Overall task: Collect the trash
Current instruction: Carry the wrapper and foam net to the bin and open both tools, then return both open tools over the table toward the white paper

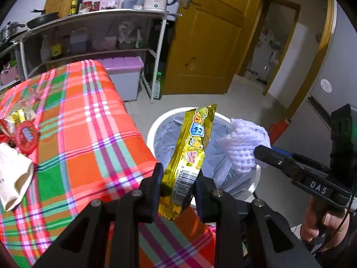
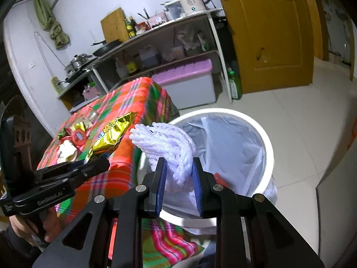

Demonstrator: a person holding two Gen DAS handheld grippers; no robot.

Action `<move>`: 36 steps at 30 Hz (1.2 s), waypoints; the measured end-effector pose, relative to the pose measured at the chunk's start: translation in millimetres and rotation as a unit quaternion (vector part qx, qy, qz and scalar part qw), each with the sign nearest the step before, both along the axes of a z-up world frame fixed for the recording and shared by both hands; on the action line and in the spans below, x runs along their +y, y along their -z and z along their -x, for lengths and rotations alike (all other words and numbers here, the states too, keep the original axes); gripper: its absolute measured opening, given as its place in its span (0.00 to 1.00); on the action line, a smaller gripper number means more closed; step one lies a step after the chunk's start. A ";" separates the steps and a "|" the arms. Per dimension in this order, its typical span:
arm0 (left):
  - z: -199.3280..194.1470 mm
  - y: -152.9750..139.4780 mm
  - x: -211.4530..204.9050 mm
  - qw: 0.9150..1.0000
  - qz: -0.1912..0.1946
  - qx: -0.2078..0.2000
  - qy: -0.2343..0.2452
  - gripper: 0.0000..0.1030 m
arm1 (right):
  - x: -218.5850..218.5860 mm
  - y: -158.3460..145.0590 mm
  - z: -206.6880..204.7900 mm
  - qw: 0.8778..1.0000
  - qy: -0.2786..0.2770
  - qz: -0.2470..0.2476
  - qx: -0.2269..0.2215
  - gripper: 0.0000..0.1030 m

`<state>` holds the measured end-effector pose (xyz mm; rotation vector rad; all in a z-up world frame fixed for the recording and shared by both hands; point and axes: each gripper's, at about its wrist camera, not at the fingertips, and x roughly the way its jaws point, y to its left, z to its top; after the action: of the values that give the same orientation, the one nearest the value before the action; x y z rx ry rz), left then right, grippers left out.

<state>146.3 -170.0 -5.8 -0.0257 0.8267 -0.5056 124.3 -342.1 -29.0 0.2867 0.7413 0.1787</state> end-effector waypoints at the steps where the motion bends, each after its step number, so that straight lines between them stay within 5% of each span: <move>1: -1.6 2.0 -3.0 1.000 -0.002 0.005 0.003 0.26 | -1.9 3.1 -1.2 1.000 0.001 0.000 0.005 0.23; 12: -20.8 22.6 -29.2 0.999 -0.023 0.045 0.017 0.28 | -20.1 37.2 -16.8 0.998 0.018 0.004 0.061 0.27; 17: -25.7 29.4 -36.5 0.997 -0.027 0.065 0.023 0.36 | -22.7 46.7 -19.7 0.997 0.019 0.004 0.077 0.31; 21: -23.6 26.9 -37.9 0.997 -0.020 0.062 0.029 0.51 | -22.4 50.0 -20.8 0.996 0.017 0.005 0.082 0.39; 36: -6.2 1.7 -1.6 1.000 0.008 0.020 -0.011 0.51 | -11.7 20.7 -3.2 0.999 0.008 0.009 0.038 0.44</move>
<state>152.5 -171.6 -7.5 -0.0597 0.8608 -0.4922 127.5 -353.9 -49.7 0.2844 0.8148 0.1459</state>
